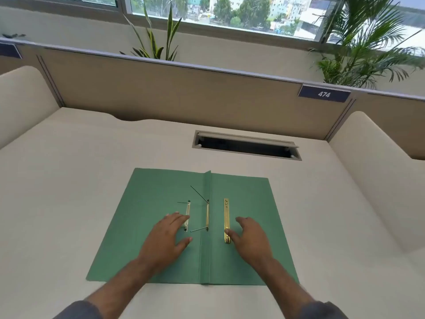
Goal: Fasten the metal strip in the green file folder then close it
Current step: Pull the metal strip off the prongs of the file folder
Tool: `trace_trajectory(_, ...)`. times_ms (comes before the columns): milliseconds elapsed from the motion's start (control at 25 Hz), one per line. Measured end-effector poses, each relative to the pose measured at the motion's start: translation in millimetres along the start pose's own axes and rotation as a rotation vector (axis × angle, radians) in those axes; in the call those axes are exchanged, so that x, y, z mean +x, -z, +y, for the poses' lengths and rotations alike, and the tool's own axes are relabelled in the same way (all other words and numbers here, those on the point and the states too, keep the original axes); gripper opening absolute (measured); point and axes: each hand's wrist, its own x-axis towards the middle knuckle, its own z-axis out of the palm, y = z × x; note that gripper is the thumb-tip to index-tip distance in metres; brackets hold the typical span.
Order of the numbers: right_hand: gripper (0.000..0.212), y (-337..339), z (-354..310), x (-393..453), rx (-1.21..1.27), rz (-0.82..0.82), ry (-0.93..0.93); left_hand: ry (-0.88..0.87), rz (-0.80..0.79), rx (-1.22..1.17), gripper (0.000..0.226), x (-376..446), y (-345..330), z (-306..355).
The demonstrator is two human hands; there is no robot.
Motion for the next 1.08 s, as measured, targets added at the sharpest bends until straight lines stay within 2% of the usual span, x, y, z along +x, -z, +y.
trace_trajectory(240, 0.041, -13.7, -3.9, -7.9, -0.061, -0.033, -0.115, -0.044, 0.076, -0.158, 0.039, -2.3, -13.5, 25.6)
trace_trajectory(480, 0.014, -13.4, -12.6, -3.1, 0.018, -0.099, -0.236, -0.014, 0.132, -0.312, 0.017, 1.8, -12.0, 37.3)
trace_trajectory(640, 0.030, -11.6, -19.9, -1.7, 0.012, -0.133, -0.257, -0.004, 0.146, -0.329, 0.015, 2.6, -12.1, 35.6)
trace_trajectory(800, 0.021, -19.5, -22.9, -8.8, -0.042, 0.021, -0.191, 0.038, 0.160, -0.365, 0.013, 3.7, -11.4, 33.5)
trace_trajectory(960, 0.020, -15.1, -14.9, -5.3, 0.204, 0.168, -0.225, 0.141, 0.178, -0.467, 0.008, 7.3, -11.4, 34.0)
trace_trajectory(1080, 0.013, -14.5, -9.4, -1.9, 0.715, 0.162, -0.364, 0.200, 0.200, -0.545, 0.009, 10.5, -11.5, 37.5)
